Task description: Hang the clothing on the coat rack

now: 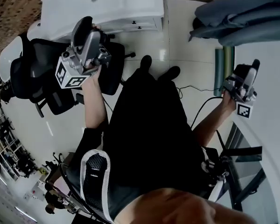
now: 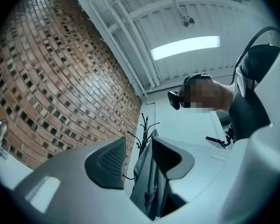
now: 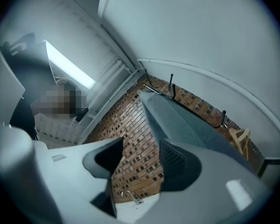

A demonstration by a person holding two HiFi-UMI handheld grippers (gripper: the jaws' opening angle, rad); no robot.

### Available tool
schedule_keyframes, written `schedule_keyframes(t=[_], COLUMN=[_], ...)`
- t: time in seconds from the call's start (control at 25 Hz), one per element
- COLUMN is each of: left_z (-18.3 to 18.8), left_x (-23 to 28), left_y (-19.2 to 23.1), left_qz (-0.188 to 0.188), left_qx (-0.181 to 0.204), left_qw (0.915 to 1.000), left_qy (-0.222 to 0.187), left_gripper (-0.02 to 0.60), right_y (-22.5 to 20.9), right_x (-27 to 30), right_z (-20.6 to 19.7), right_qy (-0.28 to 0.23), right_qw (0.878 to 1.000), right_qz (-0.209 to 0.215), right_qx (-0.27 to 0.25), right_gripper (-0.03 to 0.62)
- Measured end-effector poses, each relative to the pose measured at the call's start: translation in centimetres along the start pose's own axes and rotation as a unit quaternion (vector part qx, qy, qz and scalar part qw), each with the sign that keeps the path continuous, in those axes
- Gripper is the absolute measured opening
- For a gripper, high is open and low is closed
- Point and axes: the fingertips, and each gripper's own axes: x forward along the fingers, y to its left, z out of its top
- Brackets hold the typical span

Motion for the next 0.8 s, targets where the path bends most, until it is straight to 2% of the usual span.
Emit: schedule_keyframes(t=[0.04,0.12,0.2,0.28,0.36,0.44,0.56,0.72,0.8], left_z=[0.7,0.6,-0.5,-2.3,-4.8,-7.0,-8.8,-7.1,-5.7], left_x=[-0.1,0.3,0.3,-0.3,-0.9,-2.1,-3.5,-4.0,-4.0], left_y=[-0.1,-1.0,-2.9,-5.3,-7.7,-10.3,-13.3,-15.9,-16.6], left_qz=[-0.015,-0.073,-0.139,-0.199,-0.261,-0.321,-0.391,-0.446,-0.468], left_qx=[0.002,-0.011,-0.036,-0.065,-0.098,-0.118,-0.144,-0.167,-0.163], left_qw=[0.9998,0.9971,0.9896,0.9779,0.9596,0.9365,0.9039,0.8755,0.8660], left_qy=[-0.009,-0.017,-0.013,0.007,0.042,0.077,0.098,0.078,0.070], left_gripper=[0.163,0.163,0.163,0.161,0.160,0.151,0.112,0.073,0.054], right_y=[1.7,5.7,10.3,14.6,18.5,22.7,28.2,32.2,33.1], right_x=[-0.2,-1.1,-1.3,-0.6,-0.2,-0.4,-2.3,-5.2,-5.7], right_z=[-1.0,-2.3,-3.9,-6.3,-8.9,-11.6,-15.4,-16.5,-15.5], right_qy=[0.002,-0.004,-0.002,0.015,0.032,0.045,0.074,0.080,0.070], right_qw=[1.000,0.999,0.999,0.998,0.997,0.995,0.988,0.981,0.976], right_qz=[0.008,0.021,0.035,0.046,0.039,0.036,0.026,-0.047,-0.062], right_qx=[-0.007,-0.027,-0.039,-0.049,-0.064,-0.083,-0.134,-0.169,-0.198], right_gripper=[0.226,0.149,0.073,-0.006,-0.006,-0.006,-0.006,-0.005,-0.003])
